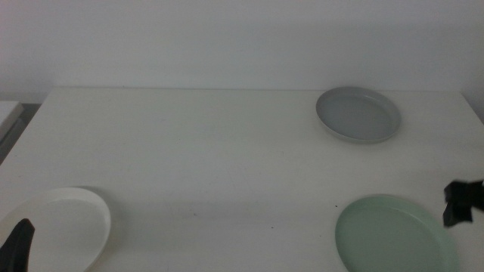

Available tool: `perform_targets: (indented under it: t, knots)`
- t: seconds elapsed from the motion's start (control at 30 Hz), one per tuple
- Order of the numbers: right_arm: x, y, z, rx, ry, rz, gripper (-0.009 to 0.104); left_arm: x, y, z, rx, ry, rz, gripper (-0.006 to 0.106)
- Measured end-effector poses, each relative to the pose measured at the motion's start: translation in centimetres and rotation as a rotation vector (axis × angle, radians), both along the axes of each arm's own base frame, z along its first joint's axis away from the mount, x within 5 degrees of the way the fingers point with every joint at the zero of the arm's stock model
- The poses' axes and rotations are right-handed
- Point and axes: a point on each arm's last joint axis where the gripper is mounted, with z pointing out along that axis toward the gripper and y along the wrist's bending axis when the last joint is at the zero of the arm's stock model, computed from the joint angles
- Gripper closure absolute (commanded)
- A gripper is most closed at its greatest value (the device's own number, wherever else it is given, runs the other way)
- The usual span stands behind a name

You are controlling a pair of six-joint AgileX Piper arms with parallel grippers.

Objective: Stack the three bowls on top of each other.

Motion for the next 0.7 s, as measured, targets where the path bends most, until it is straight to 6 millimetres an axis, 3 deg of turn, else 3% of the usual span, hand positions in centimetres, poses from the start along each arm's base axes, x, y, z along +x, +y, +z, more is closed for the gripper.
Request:
perform_targets:
  t: [0.27,0.37,0.53,0.7]
  knots:
    - [0.0,0.1,-4.5,0.021,0.094,-0.031,0.009,0.0,0.0,0.0,0.000,0.000,0.000,0.007]
    - [0.2,0.2,-5.3,0.023,0.116,-0.037,0.020,0.0,0.0,0.0,0.000,0.000,0.000,0.007]
    - [0.6,0.4,-6.2,0.050,0.116,-0.062,0.048,0.0,0.0,0.0,0.000,0.000,0.000,0.007]
    - [0.9,0.4,-6.9,0.060,0.132,-0.075,0.055,0.0,0.0,0.0,0.000,0.000,0.000,0.007]
